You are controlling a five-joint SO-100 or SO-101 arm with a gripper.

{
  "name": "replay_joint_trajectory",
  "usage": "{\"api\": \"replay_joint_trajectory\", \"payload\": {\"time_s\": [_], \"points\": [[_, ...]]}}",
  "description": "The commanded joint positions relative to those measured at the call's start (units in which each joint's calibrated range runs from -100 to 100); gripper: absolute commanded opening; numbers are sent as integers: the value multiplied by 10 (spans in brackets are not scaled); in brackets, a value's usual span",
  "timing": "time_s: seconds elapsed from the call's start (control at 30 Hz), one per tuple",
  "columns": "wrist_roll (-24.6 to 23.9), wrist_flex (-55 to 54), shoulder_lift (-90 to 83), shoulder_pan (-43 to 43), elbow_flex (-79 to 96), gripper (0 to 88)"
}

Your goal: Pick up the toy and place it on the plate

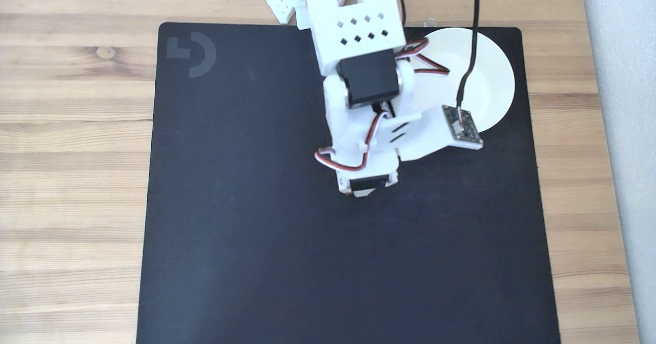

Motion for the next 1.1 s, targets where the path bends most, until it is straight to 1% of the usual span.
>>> {"api": "replay_joint_trajectory", "payload": {"time_s": [0.0,0.57,0.6,0.63,0.67,0.7,0.73,1.07], "points": [[0,4,-3,-3,-22,23],[-1,7,-3,-24,-21,25],[-1,7,-3,-24,-22,39],[-1,16,-3,-24,-24,75],[3,41,-4,-22,-25,206],[4,58,-5,-21,-28,285],[4,67,-3,-21,-35,327],[0,73,-3,-23,-53,334]]}}
